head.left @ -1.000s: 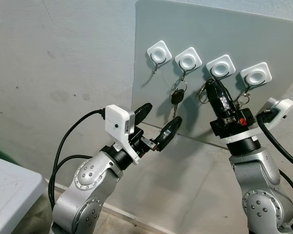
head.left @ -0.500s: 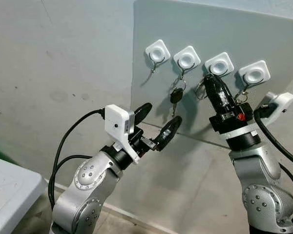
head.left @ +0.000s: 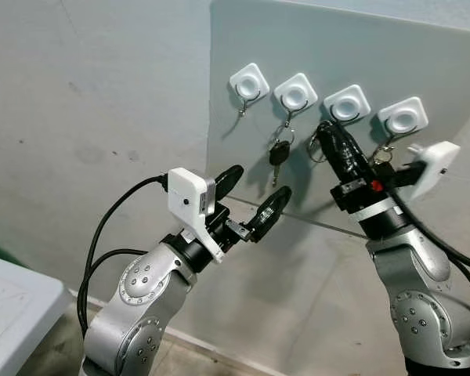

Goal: Hang keys on a hook

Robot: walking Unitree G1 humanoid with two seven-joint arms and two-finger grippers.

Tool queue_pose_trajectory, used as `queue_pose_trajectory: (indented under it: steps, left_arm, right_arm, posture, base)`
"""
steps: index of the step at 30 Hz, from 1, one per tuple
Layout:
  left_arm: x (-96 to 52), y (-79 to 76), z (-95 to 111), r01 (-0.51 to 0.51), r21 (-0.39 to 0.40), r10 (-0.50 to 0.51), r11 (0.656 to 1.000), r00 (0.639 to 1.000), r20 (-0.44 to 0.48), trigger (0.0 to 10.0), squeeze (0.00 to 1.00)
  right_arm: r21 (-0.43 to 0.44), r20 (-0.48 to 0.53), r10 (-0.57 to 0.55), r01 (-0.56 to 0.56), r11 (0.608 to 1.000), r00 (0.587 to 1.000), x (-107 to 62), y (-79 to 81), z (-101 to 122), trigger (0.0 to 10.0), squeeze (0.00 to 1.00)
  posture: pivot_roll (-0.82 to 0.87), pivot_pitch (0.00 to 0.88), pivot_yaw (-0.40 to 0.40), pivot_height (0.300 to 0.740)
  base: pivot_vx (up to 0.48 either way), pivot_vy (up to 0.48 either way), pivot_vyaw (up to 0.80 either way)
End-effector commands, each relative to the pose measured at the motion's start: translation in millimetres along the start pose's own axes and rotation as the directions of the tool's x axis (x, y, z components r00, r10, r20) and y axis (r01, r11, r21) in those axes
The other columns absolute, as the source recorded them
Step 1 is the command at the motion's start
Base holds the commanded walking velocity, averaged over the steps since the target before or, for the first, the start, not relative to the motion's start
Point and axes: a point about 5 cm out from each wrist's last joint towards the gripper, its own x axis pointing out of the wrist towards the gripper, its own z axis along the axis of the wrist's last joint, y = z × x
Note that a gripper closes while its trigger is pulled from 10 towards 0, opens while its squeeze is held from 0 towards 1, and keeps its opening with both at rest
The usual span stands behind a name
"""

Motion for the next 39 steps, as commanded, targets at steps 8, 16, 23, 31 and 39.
queue_pose_trajectory:
  steps: [8, 16, 23, 31, 39]
  left_arm:
    - [0.5, -2.5, 4, 0.005, 0.000, -0.005, 1.000, 1.000, 0.012, 10.0, 0.00]
    - [0.6, -3.2, 4, 0.007, -0.006, -0.007, 1.000, 1.000, 0.013, 10.0, 0.00]
    - [0.6, -3.6, 4, 0.006, -0.010, -0.006, 1.000, 1.000, 0.013, 10.0, 0.00]
    - [0.3, -4.2, 4, 0.003, -0.016, -0.003, 1.000, 1.000, 0.014, 10.0, 0.00]
    - [-0.1, -4.3, 4, 0.002, -0.025, -0.002, 1.000, 1.000, 0.014, 10.0, 0.00]
  right_arm:
    - [0.012, -0.122, -0.055, 0.057, 0.998, 0.991, -3.2, -5.1, -22, 10.0, 0.00]
    - [0.084, -0.043, -0.097, 0.100, 0.991, 0.994, -1.4, -9.0, -14, 10.0, 0.00]
    - [0.184, 0.023, -0.121, 0.114, 0.976, 0.992, 0.1, -11.8, -6, 10.0, 1.00]
    - [0.234, 0.049, -0.187, 0.171, 0.957, 0.981, -0.7, -17.3, -4, 10.0, 1.00]
    - [0.242, 0.062, -0.211, 0.190, 0.951, 0.976, -1.3, -20.2, -1, 10.0, 0.00]
  posture:
    - [0.02, 0.018, -0.058, 0.740]
    - [0.01, 0.017, -0.057, 0.740]
    - [0.02, 0.018, -0.058, 0.740]
    - [0.02, 0.019, -0.057, 0.740]
    - [0.02, 0.022, -0.057, 0.740]
  base:
    - [0.000, 0.000, 0.00]
    - [0.000, 0.000, 0.00]
    - [0.000, 0.000, 0.00]
    - [0.000, 0.000, 0.00]
    - [0.000, 0.000, 0.00]
